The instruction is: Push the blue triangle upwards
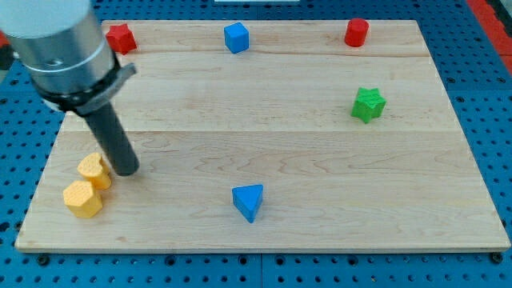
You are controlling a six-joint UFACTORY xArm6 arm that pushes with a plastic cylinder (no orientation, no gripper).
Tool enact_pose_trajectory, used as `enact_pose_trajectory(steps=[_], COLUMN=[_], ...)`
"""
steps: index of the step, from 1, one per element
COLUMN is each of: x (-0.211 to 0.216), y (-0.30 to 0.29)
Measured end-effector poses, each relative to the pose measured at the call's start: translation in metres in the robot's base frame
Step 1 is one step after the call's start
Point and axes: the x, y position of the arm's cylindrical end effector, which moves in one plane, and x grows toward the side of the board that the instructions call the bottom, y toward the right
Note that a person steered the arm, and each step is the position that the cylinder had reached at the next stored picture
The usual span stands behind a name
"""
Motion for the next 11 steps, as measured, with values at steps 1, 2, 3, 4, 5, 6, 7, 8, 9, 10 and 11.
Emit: enact_pose_trajectory(steps=[1,2,3,4,5,6,7,8,9,10,11], x=[0.048,0.106,0.102,0.074,0.06,0.084,0.084,0.074,0.043,0.07,0.082], y=[0.001,0.014,0.062,0.077,0.094,0.125,0.178,0.191,0.207,0.195,0.162])
